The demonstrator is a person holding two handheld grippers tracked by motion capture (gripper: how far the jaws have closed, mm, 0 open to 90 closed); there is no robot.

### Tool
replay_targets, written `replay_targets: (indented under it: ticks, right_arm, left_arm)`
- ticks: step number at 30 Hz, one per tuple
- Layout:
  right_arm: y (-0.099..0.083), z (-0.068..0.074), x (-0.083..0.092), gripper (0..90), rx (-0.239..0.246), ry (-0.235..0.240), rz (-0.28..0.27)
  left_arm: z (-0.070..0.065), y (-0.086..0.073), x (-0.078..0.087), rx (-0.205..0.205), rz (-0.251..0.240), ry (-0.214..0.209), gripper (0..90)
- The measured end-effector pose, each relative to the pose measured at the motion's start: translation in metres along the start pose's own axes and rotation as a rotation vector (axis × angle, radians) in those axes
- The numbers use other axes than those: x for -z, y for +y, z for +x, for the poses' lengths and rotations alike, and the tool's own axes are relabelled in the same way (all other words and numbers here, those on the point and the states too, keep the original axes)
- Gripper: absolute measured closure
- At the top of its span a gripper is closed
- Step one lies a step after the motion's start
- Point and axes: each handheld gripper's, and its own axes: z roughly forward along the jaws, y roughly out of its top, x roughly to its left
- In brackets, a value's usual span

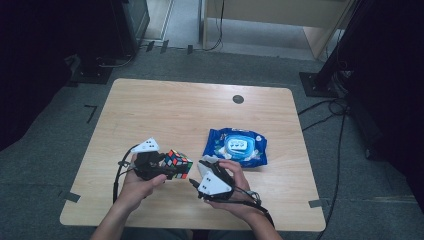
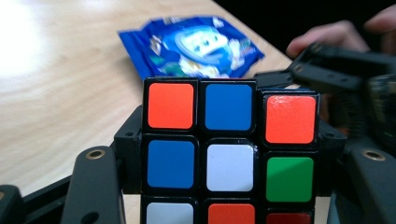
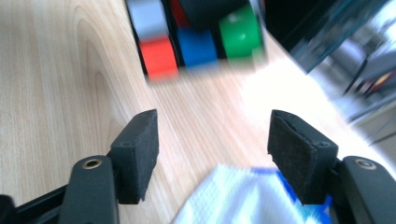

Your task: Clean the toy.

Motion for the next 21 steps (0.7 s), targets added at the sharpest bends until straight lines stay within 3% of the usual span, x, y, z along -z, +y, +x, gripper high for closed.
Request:
replay_targets:
  ticks: [4,7,12,15,21]
  right_arm:
    - [-0.023,-0.018,-0.01,42.6,-0.215,0.024,0.068]
    - [-0.037,-0.026,-0.017,43.7,-0.321,0.063,0.113]
    - [-0.048,-0.029,-0.026,47.0,-0.383,0.013,0.183]
    - [-0.05,-0.027,-0.03,48.6,-0.393,0.019,0.219]
    - [-0.052,-0.031,-0.03,59.7,-0.469,0.017,0.218]
  left_arm:
    - [0.005,-0.001,0.006,0.001,-0.024,0.013,34.1]
    - [0.005,-0.001,0.006,-0.011,-0.028,0.016,34.1]
    - [0.004,-0.002,0.003,-0.024,-0.017,0.019,34.1]
    - [0.002,-0.004,0.0,-0.036,-0.017,0.023,34.1]
    - [-0.002,-0.005,-0.002,-0.063,-0.029,0.019,34.1]
